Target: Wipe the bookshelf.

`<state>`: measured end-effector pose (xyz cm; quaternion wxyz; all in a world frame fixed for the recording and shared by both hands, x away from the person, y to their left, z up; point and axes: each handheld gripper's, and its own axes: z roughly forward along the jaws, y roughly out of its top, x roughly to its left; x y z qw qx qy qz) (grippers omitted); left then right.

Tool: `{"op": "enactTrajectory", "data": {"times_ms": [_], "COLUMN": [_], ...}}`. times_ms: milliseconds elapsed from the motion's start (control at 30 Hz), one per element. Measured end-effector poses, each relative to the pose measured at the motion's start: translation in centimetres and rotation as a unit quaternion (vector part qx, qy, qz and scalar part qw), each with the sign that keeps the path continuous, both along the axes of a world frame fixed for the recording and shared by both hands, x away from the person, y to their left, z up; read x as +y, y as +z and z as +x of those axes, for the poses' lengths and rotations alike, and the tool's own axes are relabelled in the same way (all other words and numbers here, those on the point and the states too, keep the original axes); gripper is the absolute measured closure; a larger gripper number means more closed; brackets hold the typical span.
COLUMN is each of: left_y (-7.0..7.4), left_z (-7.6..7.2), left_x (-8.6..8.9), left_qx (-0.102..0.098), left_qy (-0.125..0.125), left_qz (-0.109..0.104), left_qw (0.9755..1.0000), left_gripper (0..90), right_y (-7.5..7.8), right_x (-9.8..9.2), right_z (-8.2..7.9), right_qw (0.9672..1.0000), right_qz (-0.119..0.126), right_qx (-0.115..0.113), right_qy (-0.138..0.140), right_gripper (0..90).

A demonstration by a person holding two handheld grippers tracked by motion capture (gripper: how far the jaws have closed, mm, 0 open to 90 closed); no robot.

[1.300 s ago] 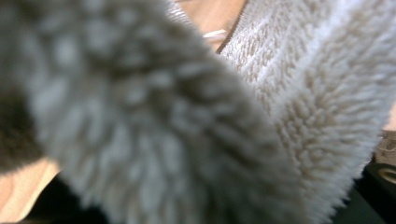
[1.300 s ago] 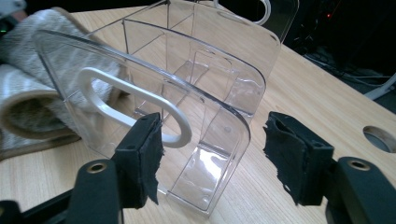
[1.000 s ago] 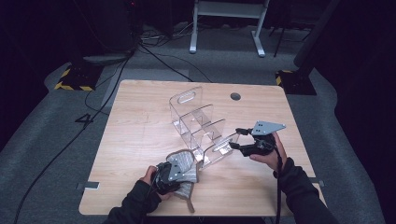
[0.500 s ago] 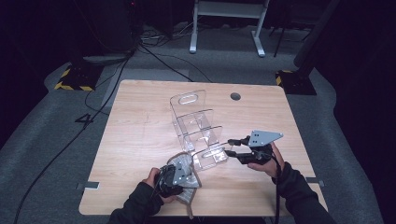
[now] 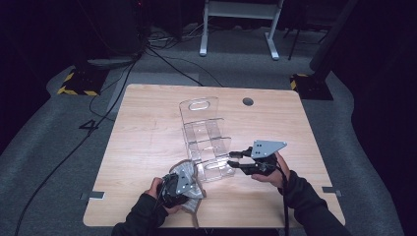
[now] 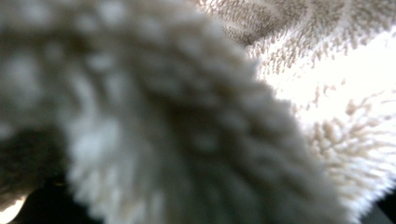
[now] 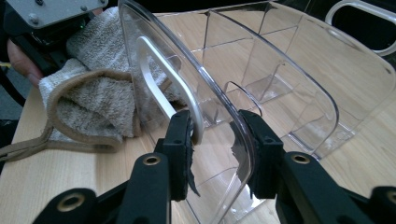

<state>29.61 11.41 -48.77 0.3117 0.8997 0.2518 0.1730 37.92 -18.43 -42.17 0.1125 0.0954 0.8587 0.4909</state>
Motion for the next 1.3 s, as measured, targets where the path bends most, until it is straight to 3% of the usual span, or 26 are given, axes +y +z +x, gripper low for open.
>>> {"op": "enactTrajectory", "data": {"times_ms": [133, 400, 533, 633, 667, 700, 800, 833, 933, 1067, 1133, 1200, 1233, 1300], "left_y": [0.3, 2.2, 2.9, 3.4, 3.9, 3.9, 4.7, 4.9, 5.2, 5.2, 4.7, 3.9, 3.8, 3.6], "left_z": [-0.4, -2.3, -2.6, -2.7, -2.7, -2.7, -2.7, -2.8, -2.3, -1.7, -1.2, -1.1, -1.1, -0.9], "left_x": [0.5, 2.0, 2.1, 2.2, 2.3, 2.3, 2.0, 1.6, 0.3, -0.8, -1.6, -2.7, -2.9, -3.3], "left_qx": [-0.003, -0.025, -0.039, -0.058, -0.065, -0.065, -0.085, -0.097, -0.12, -0.13, -0.132, -0.143, -0.153, -0.153], "left_qy": [0.003, 0.029, 0.033, 0.043, 0.047, 0.047, 0.04, 0.038, 0.031, 0.026, 0.012, -0.003, -0.008, -0.01], "left_qz": [-0.003, -0.041, -0.05, -0.066, -0.084, -0.084, -0.123, -0.127, -0.113, -0.115, -0.113, -0.091, -0.085, -0.089], "left_qw": [1.0, 0.9984, 0.9974, 0.9952, 0.9933, 0.9933, 0.9879, 0.9863, 0.9858, 0.9844, 0.9847, 0.9856, 0.9845, 0.9841], "left_gripper": [70.1, 72.6, 72.7, 73.1, 73.5, 73.7, 74.3, 74.4, 74.3, 74.3, 74.4, 74.5, 74.5, 74.6], "right_y": [0.1, 0.2, 0.2, 0.1, 0.1, 0.1, 0.1, 0.1, 0.0, -0.1, -0.1, -0.1, -0.1, -0.1], "right_x": [0.3, 1.8, 2.5, 2.6, 2.7, 2.7, 3.0, 3.1, 3.3, 3.6, 3.8, 3.8, 3.9, 3.8], "right_z": [-0.1, -1.2, -1.9, -2.0, -2.1, -2.2, -2.3, -2.4, -2.6, -2.7, -2.7, -2.7, -2.8, -2.8], "right_qw": [0.9999, 0.9989, 0.9986, 0.9986, 0.9986, 0.9985, 0.9986, 0.9986, 0.9989, 0.9993, 0.9996, 0.9996, 0.9997, 0.9998], "right_qz": [0.0, -0.002, -0.006, -0.001, -0.001, -0.001, -0.002, 0.0, -0.004, -0.002, -0.001, 0.002, 0.0, 0.001], "right_qx": [0.005, 0.014, 0.01, 0.012, 0.011, 0.012, 0.01, 0.011, 0.006, 0.013, 0.016, 0.018, 0.017, 0.015], "right_qy": [0.017, 0.045, 0.051, 0.052, 0.052, 0.053, 0.051, 0.051, 0.047, 0.035, 0.025, 0.02, 0.015, 0.009], "right_gripper": [70.4, 77.0, 79.4, 81.2, 82.7, 83.4, 85.2, 85.3, 85.2, 85.4, 85.4, 85.4, 85.4, 85.5]}}
